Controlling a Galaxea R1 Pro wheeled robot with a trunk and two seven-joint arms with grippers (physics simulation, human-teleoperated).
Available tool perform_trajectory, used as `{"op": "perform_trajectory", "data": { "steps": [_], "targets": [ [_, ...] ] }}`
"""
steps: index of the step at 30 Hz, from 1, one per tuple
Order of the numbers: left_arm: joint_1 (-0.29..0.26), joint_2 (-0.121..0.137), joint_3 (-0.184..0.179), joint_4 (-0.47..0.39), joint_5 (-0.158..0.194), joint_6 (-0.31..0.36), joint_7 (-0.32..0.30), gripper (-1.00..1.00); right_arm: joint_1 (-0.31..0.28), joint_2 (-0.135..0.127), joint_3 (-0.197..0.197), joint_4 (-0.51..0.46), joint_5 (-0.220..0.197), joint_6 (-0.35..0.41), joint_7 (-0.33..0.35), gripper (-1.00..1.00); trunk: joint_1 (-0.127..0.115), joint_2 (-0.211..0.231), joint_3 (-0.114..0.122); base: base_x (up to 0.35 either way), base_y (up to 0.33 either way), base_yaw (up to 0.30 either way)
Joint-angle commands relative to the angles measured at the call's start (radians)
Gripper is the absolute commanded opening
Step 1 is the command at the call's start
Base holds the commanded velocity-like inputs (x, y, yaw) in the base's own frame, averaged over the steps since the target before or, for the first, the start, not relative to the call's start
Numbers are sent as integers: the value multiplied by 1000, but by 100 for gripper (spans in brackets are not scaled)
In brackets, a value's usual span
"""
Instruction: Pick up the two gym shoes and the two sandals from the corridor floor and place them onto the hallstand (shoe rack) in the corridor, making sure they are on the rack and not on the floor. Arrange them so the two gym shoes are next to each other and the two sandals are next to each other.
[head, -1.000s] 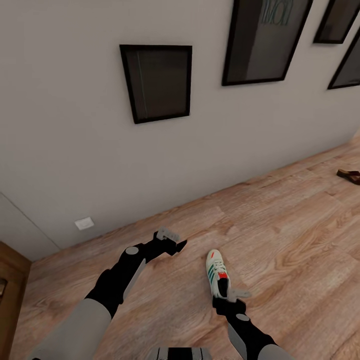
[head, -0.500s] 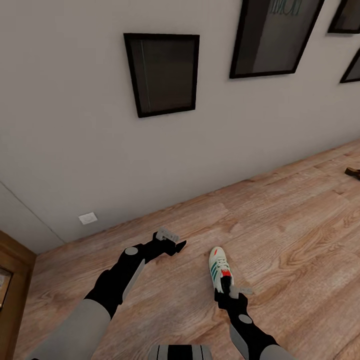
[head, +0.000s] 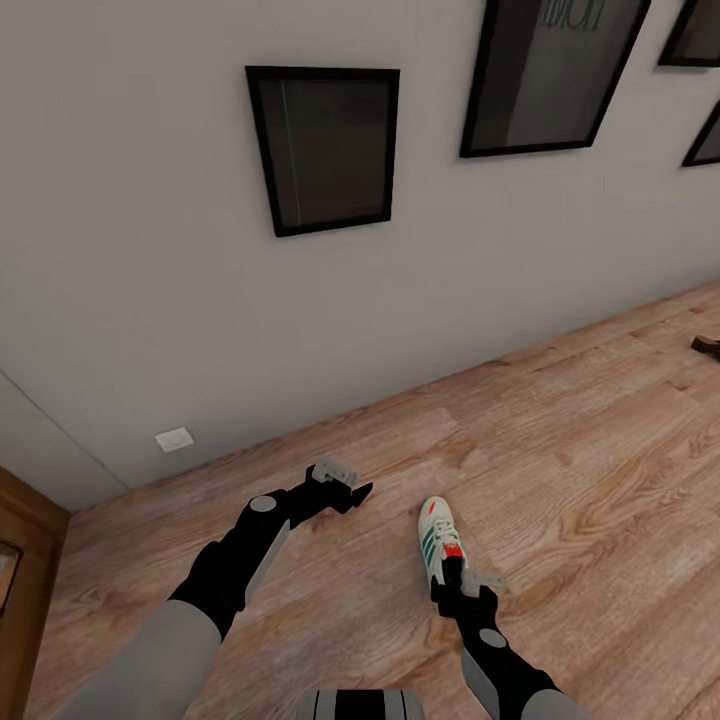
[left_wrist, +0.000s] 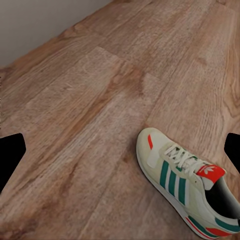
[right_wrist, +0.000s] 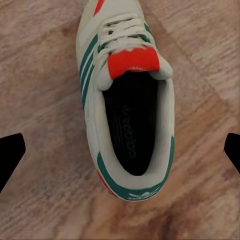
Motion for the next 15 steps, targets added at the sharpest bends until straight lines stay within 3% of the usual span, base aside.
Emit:
{"op": "perform_trajectory", "data": {
  "steps": [1,9,15],
  "targets": [
    [0,0,1,-1,2,7,-4,100,-1,0,5,1,-10,-4,-3,100,0,0,-1,37,0,0],
    [0,0,2,-1,1,8,-3,100,-1,-1,5,1,-10,-4,-3,100,0,0,-1,28,0,0],
    [0,-1,1,0,0,7,5,100,-1,-1,5,2,-10,-4,-3,100,0,0,-1,176,-62,0]
  ]
}}
